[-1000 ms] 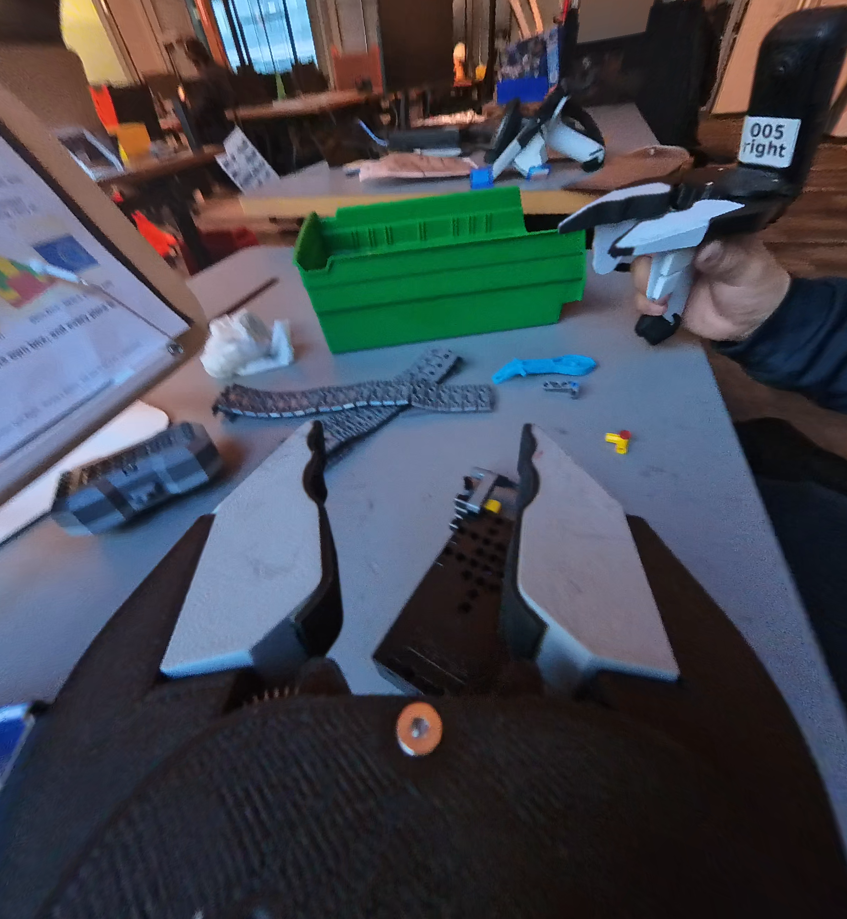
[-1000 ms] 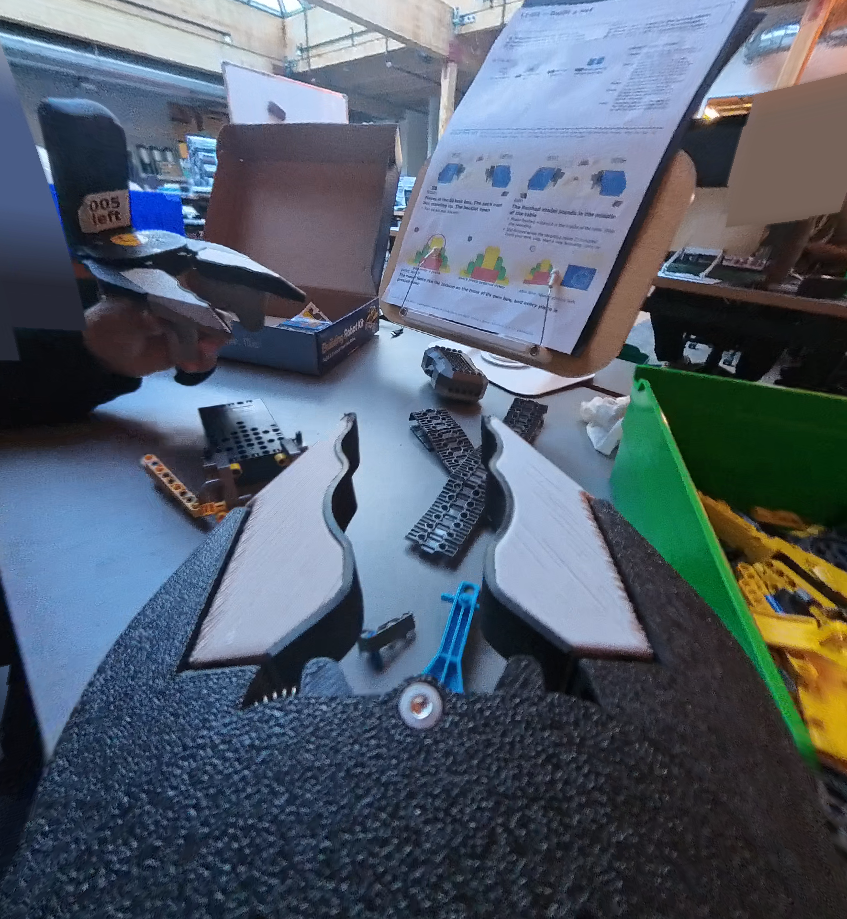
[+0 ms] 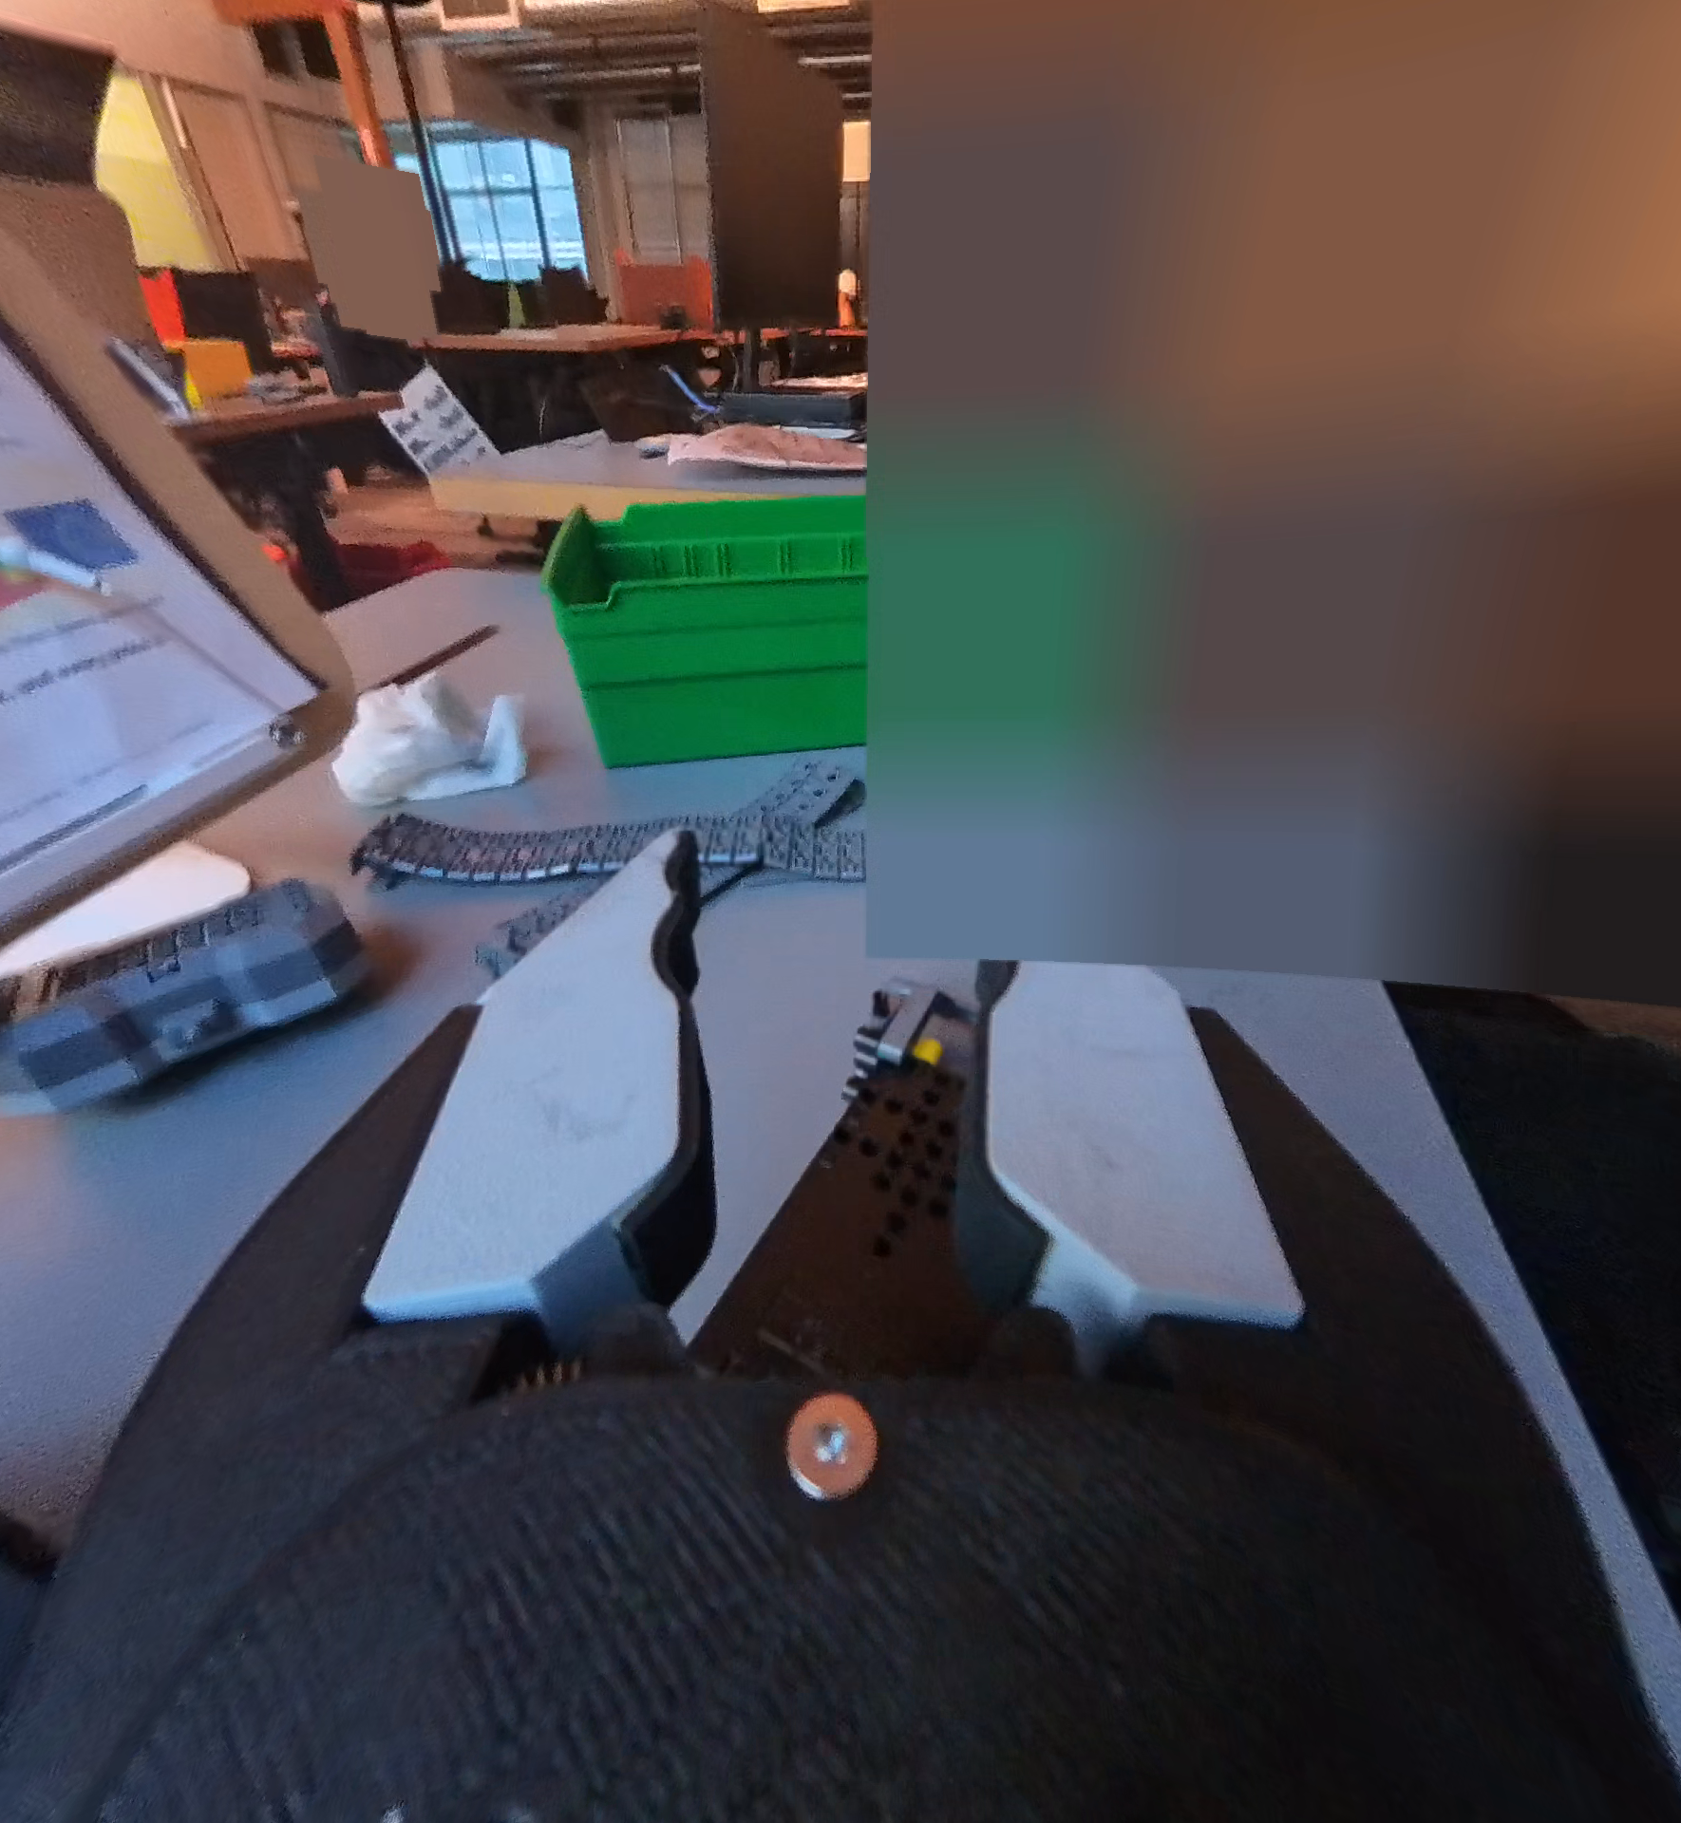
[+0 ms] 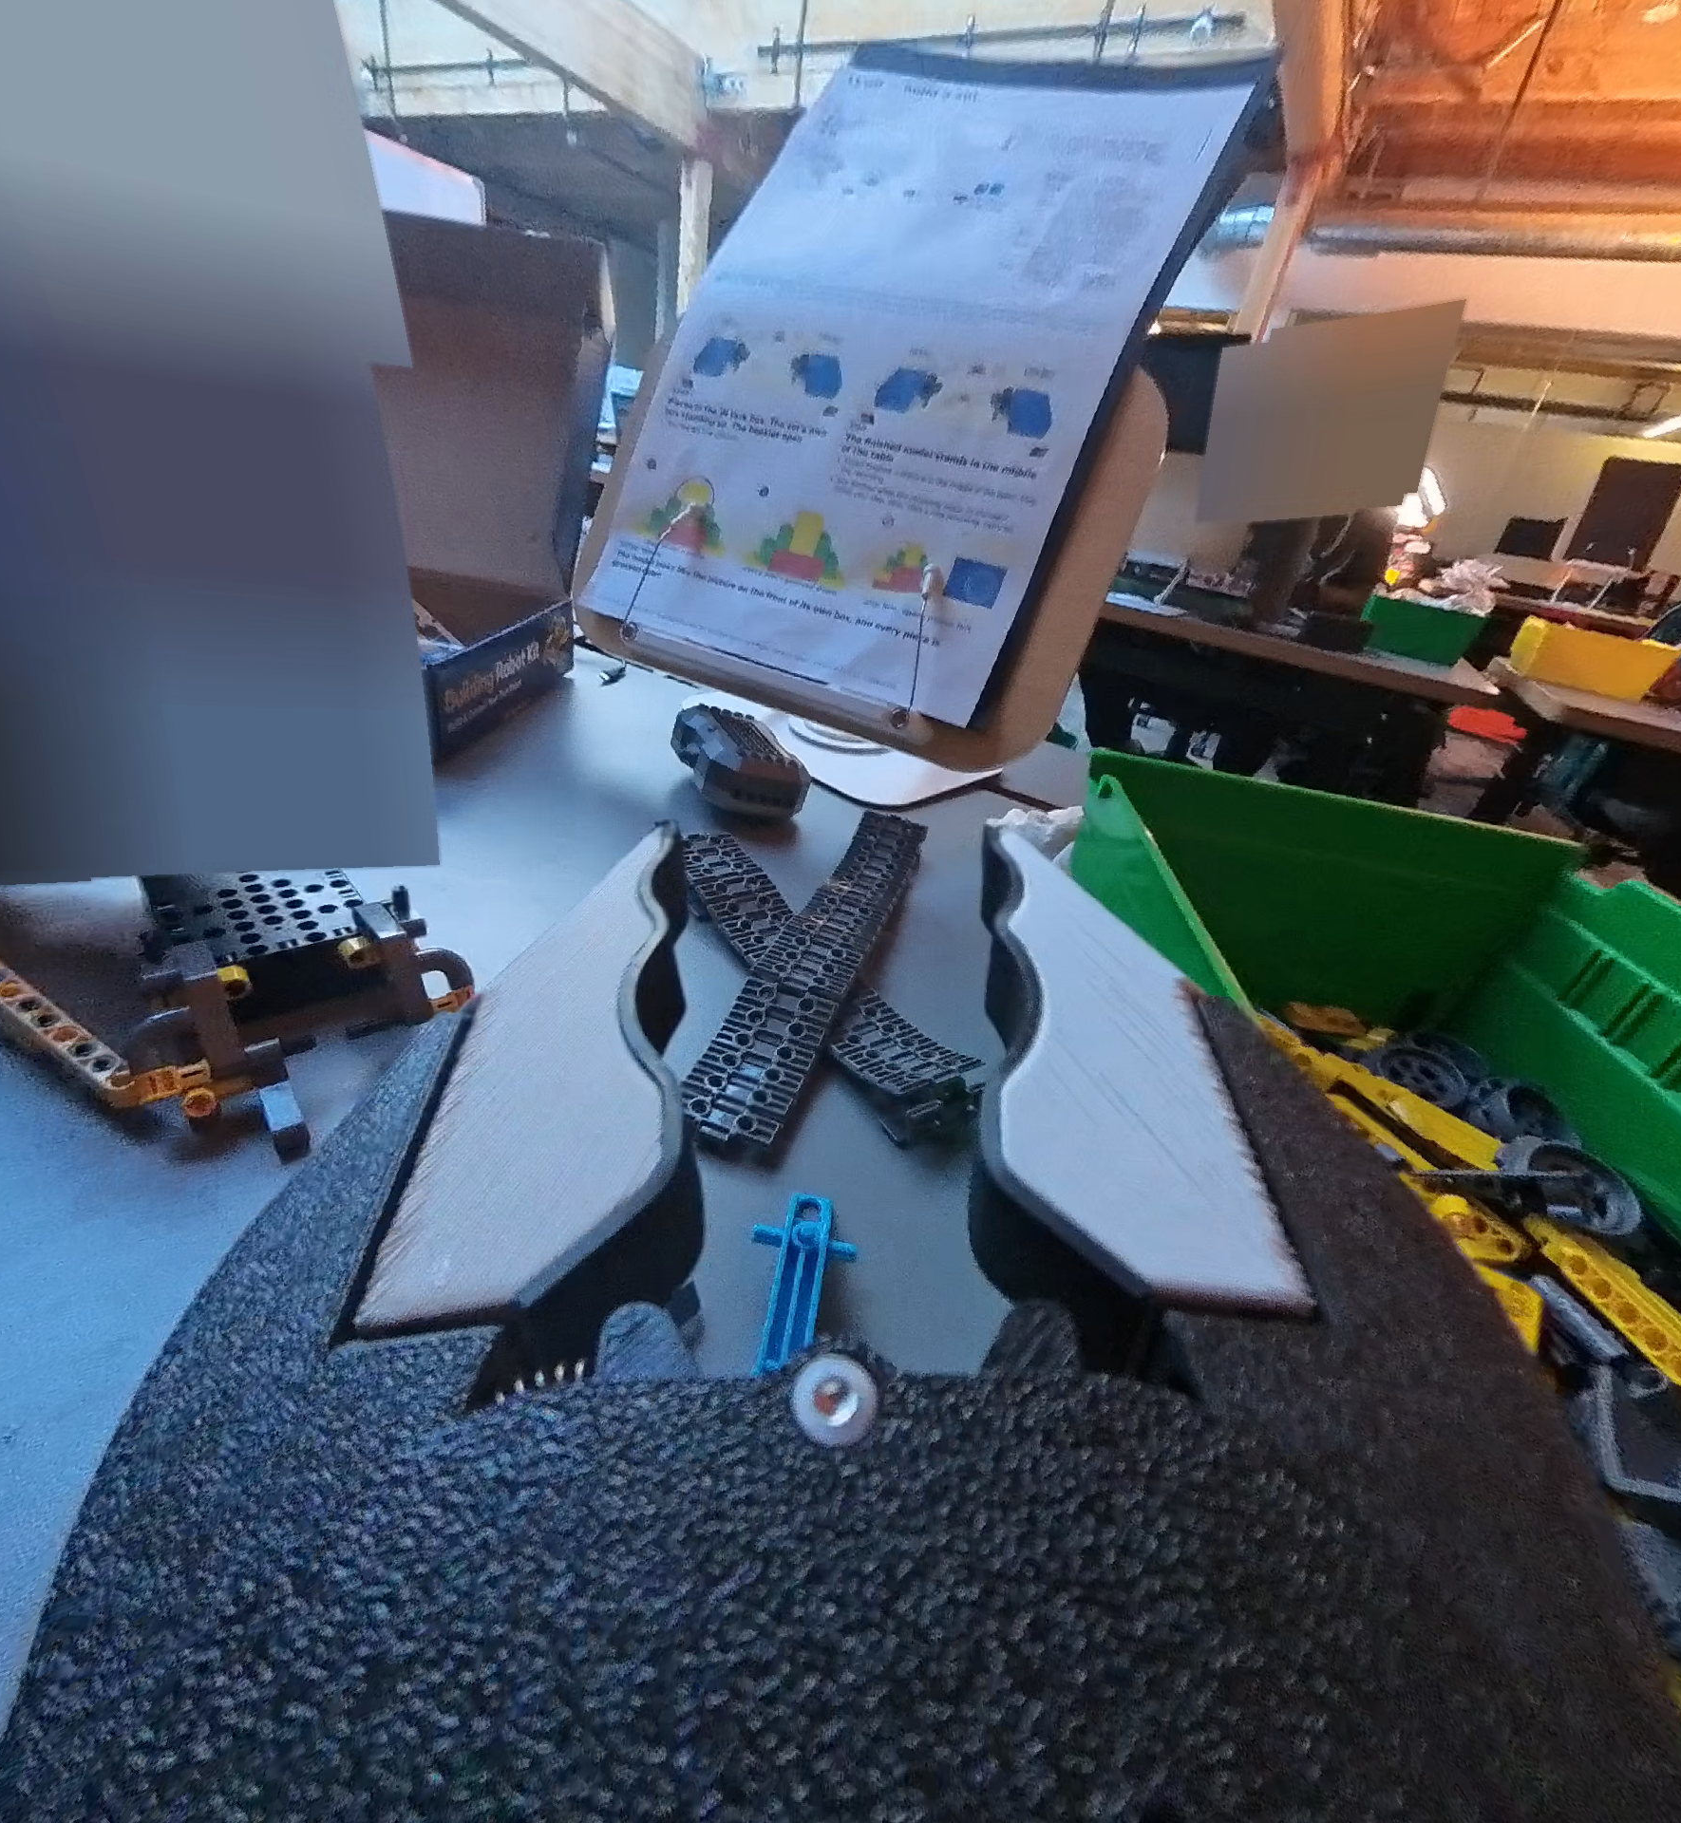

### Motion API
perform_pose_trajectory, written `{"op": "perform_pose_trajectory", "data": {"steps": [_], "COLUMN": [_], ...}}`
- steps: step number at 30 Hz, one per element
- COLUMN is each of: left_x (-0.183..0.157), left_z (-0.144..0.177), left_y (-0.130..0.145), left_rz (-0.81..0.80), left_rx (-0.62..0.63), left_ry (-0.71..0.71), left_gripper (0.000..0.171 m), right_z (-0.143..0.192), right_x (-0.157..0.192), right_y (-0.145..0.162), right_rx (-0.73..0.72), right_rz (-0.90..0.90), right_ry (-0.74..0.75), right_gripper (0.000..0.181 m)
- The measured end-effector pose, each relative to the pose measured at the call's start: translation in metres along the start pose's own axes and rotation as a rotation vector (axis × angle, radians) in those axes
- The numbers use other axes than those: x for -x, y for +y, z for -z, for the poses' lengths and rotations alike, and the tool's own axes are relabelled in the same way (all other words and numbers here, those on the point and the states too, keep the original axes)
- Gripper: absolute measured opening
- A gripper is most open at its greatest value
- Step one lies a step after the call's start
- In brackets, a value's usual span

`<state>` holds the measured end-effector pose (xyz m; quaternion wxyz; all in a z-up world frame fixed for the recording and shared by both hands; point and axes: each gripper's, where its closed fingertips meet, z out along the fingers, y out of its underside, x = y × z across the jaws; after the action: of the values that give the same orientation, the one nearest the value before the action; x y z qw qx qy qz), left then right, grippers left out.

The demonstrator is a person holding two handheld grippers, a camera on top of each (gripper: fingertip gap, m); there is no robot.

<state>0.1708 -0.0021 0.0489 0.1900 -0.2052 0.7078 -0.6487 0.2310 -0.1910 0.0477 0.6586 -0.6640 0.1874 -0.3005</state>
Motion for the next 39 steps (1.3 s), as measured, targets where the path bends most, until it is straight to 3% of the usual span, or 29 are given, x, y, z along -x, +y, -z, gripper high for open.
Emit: {"op": "perform_pose_trajectory", "data": {"steps": [5, 7, 10, 12, 17, 19, 24, 28, 33, 36, 39], "left_x": [0.008, 0.004, -0.015, -0.024, -0.031, -0.032, -0.038, -0.044, -0.047, -0.043, -0.044], "left_z": [0.01, 0.033, 0.058, 0.066, 0.05, 0.044, 0.047, 0.048, 0.047, 0.051, 0.054], "left_y": [-0.009, -0.012, 0.001, 0.013, 0.031, 0.039, 0.029, 0.027, 0.029, 0.025, 0.023], "left_rz": [-0.22, -0.214, -0.161, -0.101, -0.212, -0.241, -0.252, -0.247, -0.243, -0.185, -0.149], "left_rx": [-0.021, -0.13, -0.119, -0.102, 0.05, 0.115, 0.035, 0.015, 0.023, -0.011, -0.032], "left_ry": [-0.231, -0.347, -0.346, -0.325, -0.356, -0.354, -0.334, -0.305, -0.282, -0.282, -0.263], "left_gripper": [0.052, 0.04, 0.04, 0.04, 0.052, 0.061, 0.054, 0.048, 0.048, 0.048, 0.046], "right_z": [0.013, 0.014, 0.015, 0.012, 0.006, 0.003, -0.004, -0.003, 0.0, 0.004, 0.005], "right_x": [-0.021, -0.026, -0.03, -0.034, -0.021, -0.011, 0.027, 0.039, 0.037, 0.028, 0.015], "right_y": [-0.001, 0.004, 0.01, 0.019, 0.016, 0.014, 0.018, 0.015, 0.015, 0.009, 0.009], "right_rx": [0.008, 0.035, 0.055, 0.09, 0.075, 0.067, 0.103, 0.089, 0.093, 0.059, 0.055], "right_rz": [0.053, 0.038, -0.042, -0.096, -0.071, -0.051, -0.012, 0.051, 0.086, 0.062, 0.002], "right_ry": [0.158, 0.185, 0.18, 0.169, 0.101, 0.06, -0.114, -0.136, -0.115, -0.082, -0.046], "right_gripper": [0.049, 0.05, 0.05, 0.06, 0.06, 0.073, 0.076, 0.078, 0.072, 0.06, 0.062]}}
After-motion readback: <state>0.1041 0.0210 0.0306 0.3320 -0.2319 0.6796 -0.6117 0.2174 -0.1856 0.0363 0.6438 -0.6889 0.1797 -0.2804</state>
